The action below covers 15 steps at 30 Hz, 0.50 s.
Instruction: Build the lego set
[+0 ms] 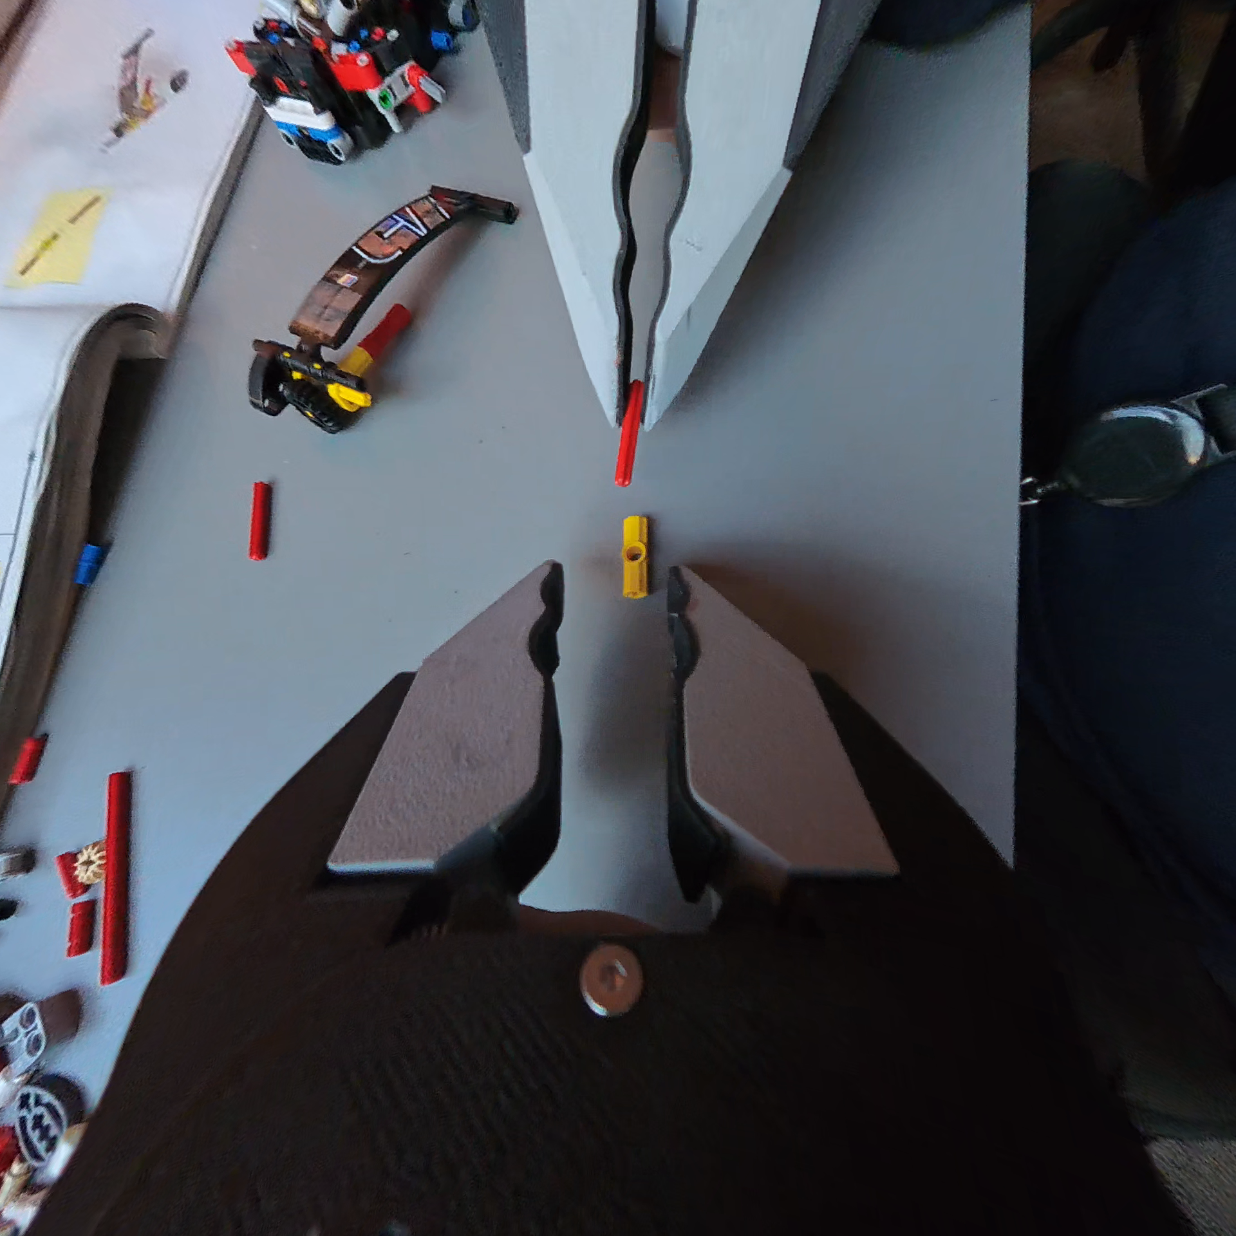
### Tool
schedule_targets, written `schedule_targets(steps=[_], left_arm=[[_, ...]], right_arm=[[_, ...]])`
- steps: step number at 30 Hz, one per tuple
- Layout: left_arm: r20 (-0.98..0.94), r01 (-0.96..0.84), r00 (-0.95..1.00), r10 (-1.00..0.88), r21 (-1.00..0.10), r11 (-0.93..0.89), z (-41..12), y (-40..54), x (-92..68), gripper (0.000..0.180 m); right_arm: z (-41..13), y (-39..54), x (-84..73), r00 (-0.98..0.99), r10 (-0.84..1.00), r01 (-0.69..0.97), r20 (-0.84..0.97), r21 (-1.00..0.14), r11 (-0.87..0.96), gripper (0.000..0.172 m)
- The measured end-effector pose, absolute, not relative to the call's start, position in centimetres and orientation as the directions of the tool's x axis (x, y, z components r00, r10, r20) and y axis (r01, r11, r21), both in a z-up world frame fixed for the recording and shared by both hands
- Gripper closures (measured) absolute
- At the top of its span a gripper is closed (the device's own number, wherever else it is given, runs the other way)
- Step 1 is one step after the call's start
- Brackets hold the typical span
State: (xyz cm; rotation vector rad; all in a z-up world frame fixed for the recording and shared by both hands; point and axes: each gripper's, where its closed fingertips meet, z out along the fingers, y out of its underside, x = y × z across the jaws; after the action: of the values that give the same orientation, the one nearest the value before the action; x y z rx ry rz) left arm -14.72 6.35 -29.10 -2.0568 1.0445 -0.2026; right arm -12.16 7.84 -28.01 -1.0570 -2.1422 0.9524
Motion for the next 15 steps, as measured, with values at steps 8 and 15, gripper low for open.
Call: schedule_targets(steps=[8, 15], left_arm=[[-0.158, -0.6, 0.639, -0.753, -0.714, -0.359, -29.4, 6.6, -14.1, 0.167], [-0.143, -0.602, 0.625, -0.767, -0.714, -0.358, -29.5, 6.4, -13.8, 0.175]], right_arm=[[-29.4, 7.9, -12.2, -0.541, 0.823, 0.487, 0.173, -0.733, 0.475, 0.169], [-29.3, 7.7, -12.2, -0.548, 0.82, 0.482, 0.167, -0.738, 0.473, 0.169]])
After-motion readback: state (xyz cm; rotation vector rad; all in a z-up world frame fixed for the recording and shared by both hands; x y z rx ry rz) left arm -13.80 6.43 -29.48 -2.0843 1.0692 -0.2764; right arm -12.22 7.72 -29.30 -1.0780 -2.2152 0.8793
